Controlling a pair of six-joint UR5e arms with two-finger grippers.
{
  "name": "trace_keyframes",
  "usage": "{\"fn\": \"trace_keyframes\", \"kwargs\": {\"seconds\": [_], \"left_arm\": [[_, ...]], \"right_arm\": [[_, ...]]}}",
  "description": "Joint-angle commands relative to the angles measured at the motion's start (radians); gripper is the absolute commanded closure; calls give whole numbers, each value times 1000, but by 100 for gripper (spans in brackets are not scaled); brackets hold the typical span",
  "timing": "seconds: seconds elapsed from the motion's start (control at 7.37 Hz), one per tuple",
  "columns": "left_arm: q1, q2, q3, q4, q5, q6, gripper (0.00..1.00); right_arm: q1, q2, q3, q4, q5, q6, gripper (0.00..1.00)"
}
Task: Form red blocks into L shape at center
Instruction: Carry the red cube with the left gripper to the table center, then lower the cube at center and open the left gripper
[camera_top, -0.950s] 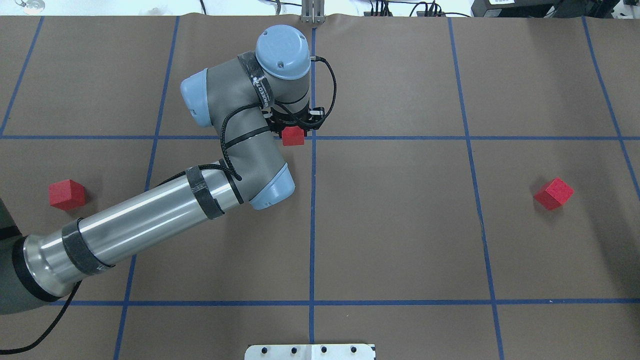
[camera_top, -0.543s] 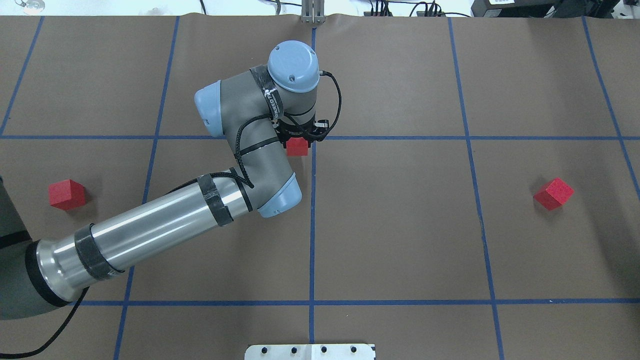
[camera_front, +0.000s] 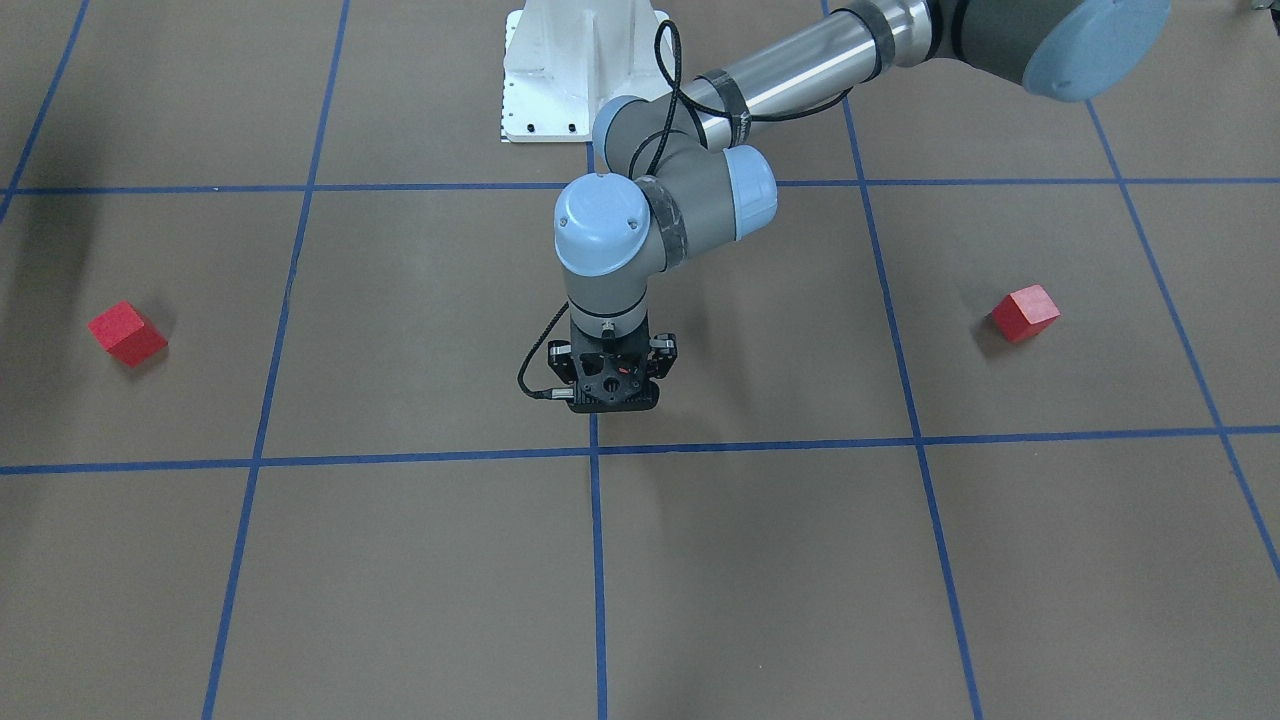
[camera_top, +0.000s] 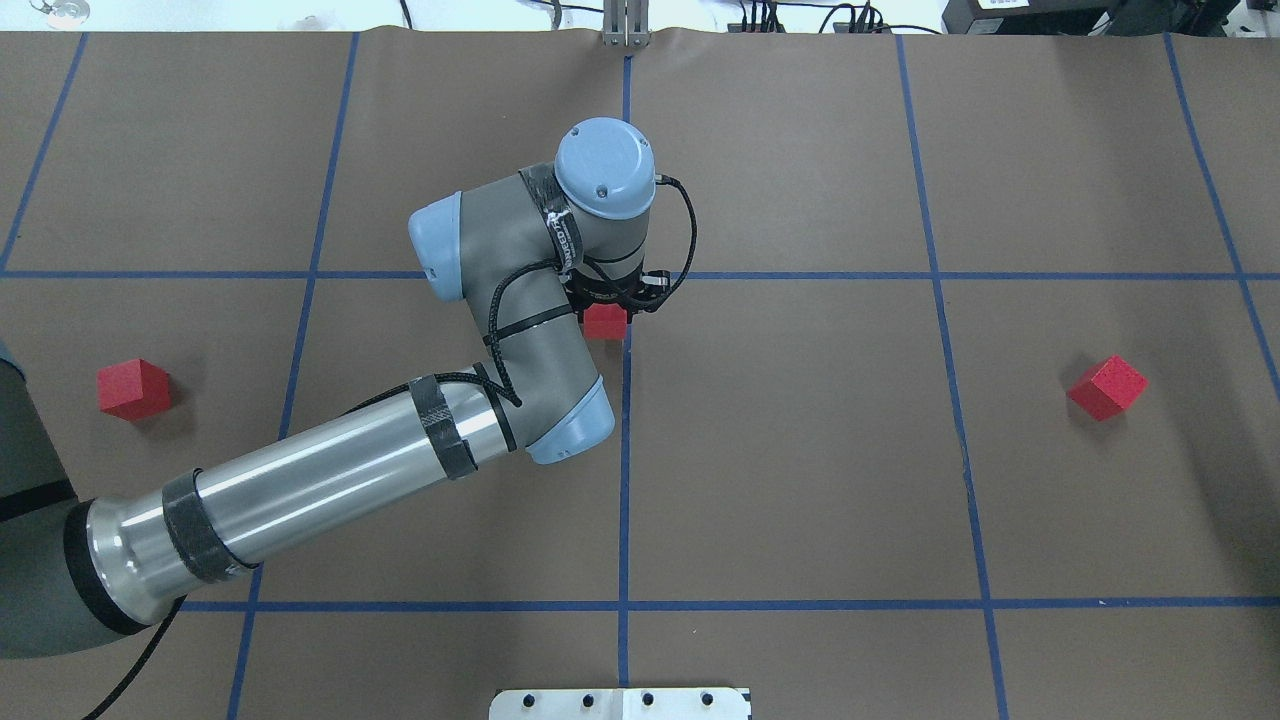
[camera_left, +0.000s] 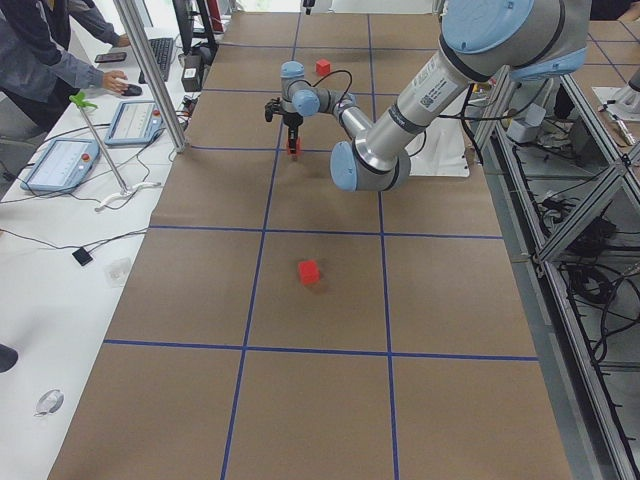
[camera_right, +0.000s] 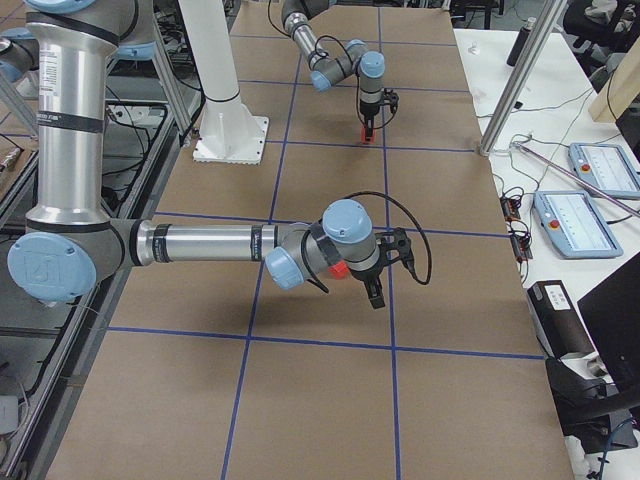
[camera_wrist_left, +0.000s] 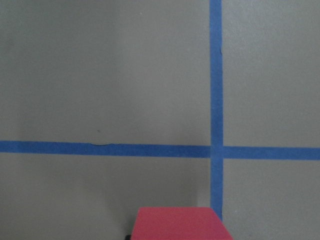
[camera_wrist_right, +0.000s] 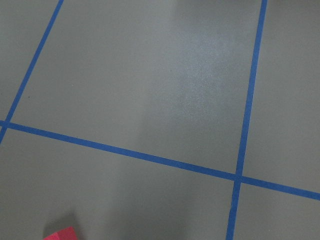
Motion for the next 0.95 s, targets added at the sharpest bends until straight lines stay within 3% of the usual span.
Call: {"fn": "trace_keyframes", "kwargs": {"seconds": [0.0,0.14,0.27,0.68,0.81], "left_arm": [[11,2,3,-5,1,-1,100],[11,1,9,-7,1,-1,100],[11,1,14,-19,2,-1,91],[18,1,18,-31,1,-2,86],[18,1,18,-31,1,-2,75]], "right_arm": [[0,3,0,0,0,0,0],[0,3,0,0,0,0,1],[0,3,0,0,0,2,1],[0,3,0,0,0,2,1],[0,3,0,0,0,0,1]]}}
